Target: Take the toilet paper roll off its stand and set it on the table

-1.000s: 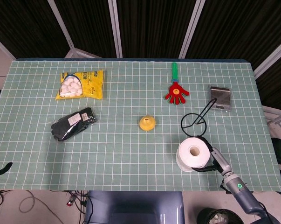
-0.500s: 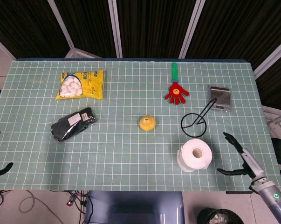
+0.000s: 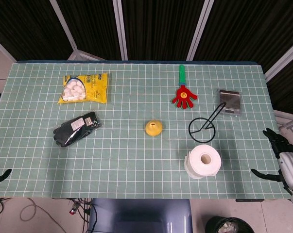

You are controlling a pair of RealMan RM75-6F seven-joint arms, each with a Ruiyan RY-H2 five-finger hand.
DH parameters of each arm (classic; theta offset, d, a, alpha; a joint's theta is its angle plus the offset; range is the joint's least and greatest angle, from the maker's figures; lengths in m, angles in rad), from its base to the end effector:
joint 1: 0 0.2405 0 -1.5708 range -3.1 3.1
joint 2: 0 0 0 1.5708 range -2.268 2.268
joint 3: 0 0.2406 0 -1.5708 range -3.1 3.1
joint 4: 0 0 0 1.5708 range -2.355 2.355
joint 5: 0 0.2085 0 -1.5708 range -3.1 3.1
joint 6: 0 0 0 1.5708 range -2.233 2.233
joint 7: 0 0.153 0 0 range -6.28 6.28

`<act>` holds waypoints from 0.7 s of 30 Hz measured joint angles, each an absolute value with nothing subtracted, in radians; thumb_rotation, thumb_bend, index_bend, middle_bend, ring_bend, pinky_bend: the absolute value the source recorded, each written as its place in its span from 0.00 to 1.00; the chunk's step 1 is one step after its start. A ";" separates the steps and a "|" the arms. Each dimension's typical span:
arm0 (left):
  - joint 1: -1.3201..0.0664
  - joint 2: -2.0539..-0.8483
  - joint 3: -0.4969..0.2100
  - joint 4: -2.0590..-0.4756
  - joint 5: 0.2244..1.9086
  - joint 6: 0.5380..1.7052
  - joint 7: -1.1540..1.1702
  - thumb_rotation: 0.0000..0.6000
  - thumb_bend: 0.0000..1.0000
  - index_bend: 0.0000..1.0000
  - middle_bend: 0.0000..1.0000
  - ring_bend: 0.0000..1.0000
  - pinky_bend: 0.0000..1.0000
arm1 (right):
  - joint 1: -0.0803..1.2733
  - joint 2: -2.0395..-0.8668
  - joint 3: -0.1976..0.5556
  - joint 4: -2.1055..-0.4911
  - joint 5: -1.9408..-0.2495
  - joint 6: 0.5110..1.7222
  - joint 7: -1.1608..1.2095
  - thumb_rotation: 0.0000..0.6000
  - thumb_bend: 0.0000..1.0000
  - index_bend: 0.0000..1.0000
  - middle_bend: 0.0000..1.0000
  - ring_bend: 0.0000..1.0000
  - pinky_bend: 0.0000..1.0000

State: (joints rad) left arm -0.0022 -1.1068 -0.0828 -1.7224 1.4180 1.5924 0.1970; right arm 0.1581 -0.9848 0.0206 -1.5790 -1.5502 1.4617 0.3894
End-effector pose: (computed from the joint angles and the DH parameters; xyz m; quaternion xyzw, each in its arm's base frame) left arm -0.2941 0.1684 0.1719 -0.5458 -0.3631 -0.3530 0.6675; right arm -0.2956 -0.2058 0.1893 0.5828 -0.4380 0.4601 0.5068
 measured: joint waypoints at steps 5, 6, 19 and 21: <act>-0.001 -1.095 -0.080 -1.729 1.416 1.584 0.179 1.00 0.10 0.12 0.00 0.00 0.00 | 0.114 -1.037 0.027 -1.587 -1.537 1.548 0.039 1.00 0.00 0.00 0.00 0.00 0.00; -0.001 -1.094 -0.080 -1.730 1.415 1.583 0.179 1.00 0.10 0.12 0.00 0.00 0.00 | 0.103 -1.054 0.029 -1.584 -1.534 1.569 -0.017 1.00 0.00 0.00 0.00 0.00 0.00; -0.001 -1.106 -0.087 -1.716 1.429 1.604 0.190 1.00 0.10 0.12 0.00 0.00 0.00 | 0.065 -1.125 0.047 -1.544 -1.525 1.613 -0.102 1.00 0.00 0.00 0.00 0.00 0.00; -0.001 -1.111 -0.086 -1.711 1.434 1.609 0.192 1.00 0.10 0.12 0.00 0.00 0.00 | 0.065 -1.125 0.048 -1.544 -1.523 1.608 -0.097 1.00 0.00 0.00 0.00 0.00 0.00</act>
